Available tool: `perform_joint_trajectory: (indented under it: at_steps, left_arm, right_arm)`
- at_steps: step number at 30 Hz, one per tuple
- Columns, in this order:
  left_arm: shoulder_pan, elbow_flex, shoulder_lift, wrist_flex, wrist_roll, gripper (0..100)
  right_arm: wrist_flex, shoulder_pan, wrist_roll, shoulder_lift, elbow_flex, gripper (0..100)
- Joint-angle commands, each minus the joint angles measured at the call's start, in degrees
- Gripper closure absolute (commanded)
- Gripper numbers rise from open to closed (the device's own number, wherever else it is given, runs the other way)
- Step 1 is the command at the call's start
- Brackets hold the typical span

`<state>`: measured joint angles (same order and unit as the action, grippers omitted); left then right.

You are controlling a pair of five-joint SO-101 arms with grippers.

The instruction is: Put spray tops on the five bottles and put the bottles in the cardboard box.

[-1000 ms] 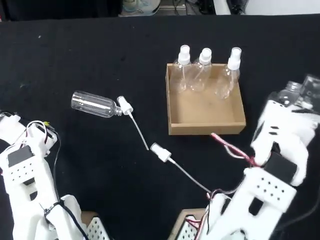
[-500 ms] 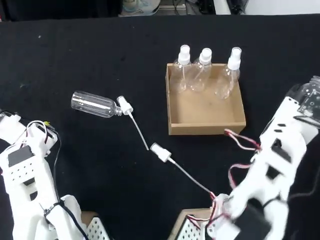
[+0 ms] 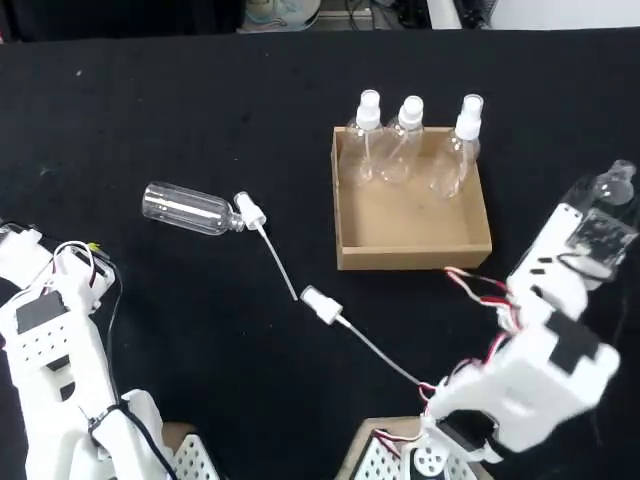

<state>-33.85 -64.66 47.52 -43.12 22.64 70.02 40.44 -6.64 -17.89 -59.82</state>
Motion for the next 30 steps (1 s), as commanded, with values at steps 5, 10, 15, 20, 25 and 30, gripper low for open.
perform_joint_trajectory:
  at_steps: [5,10,15,20,25,30]
  left_arm:
    - [0.75,3.38,1.14,0.62,0.26,81]
    - [0.75,3.38,1.14,0.70,0.26,81]
    - [0.75,3.38,1.14,0.88,0.26,81]
    - [0.75,3.47,1.14,0.88,0.44,81]
    - [0.75,3.47,1.14,0.88,0.44,81]
    - [0.75,3.47,1.14,0.88,0.44,81]
  right_arm:
    - [20.84,0.88,-0.53,-17.19,8.84,97.6]
    - [30.42,1.49,-0.18,-28.09,12.70,97.6]
    - [30.07,3.69,0.79,-30.81,13.93,97.6]
    - [29.98,4.57,2.81,-30.81,11.74,97.5]
    - [30.15,3.16,2.81,-30.73,7.52,91.9]
    - [30.15,2.64,2.81,-30.73,6.46,81.6]
